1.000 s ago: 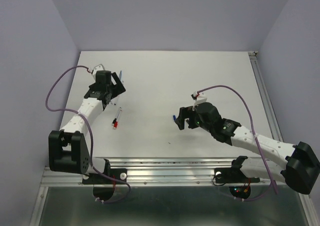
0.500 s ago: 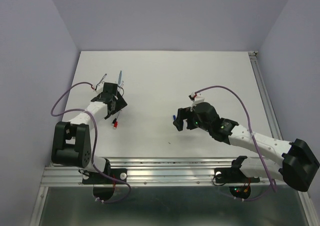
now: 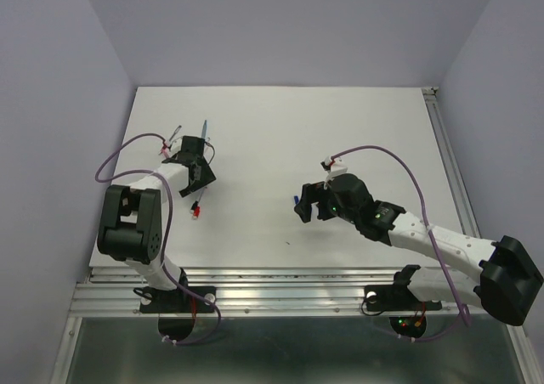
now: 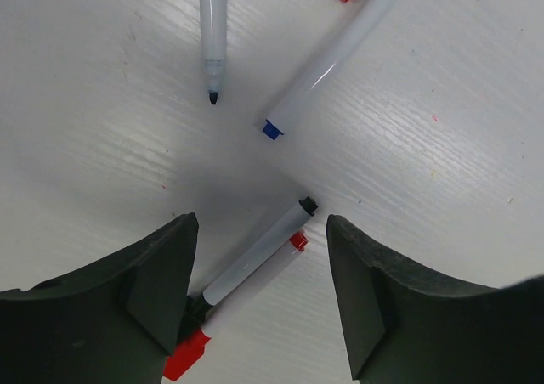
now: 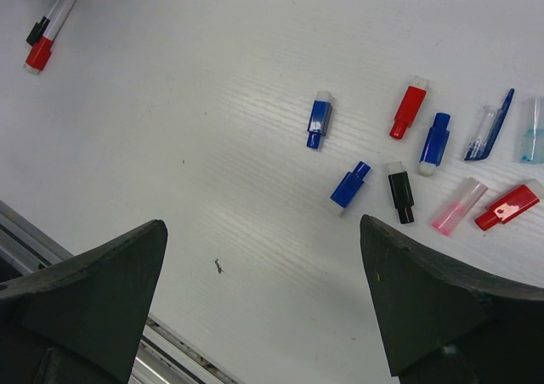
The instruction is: Open the pen caps
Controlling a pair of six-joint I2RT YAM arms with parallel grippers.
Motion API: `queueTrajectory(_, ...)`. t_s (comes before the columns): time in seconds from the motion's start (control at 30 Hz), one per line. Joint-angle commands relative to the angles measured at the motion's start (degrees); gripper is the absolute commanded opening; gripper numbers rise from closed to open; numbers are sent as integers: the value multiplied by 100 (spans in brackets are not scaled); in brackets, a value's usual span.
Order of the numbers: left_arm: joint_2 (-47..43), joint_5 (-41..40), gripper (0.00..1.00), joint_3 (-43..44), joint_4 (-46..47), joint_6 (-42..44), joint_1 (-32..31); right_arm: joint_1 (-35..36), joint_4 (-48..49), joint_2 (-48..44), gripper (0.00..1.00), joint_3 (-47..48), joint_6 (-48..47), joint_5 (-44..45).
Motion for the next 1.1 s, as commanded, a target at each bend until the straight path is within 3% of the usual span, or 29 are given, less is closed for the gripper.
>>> queueTrajectory(0.0, 135, -213, 71, 267, -19, 217, 10, -33, 228, -79, 100, -30, 9, 47)
queueTrajectory(0.2, 381, -257, 58, 303, -89, 243, 9, -34, 236, -70, 100, -30, 0, 38)
queueTrajectory(1.07, 811, -845, 33, 329, -361, 111, -237, -33, 236, -8, 100, 5, 53, 21)
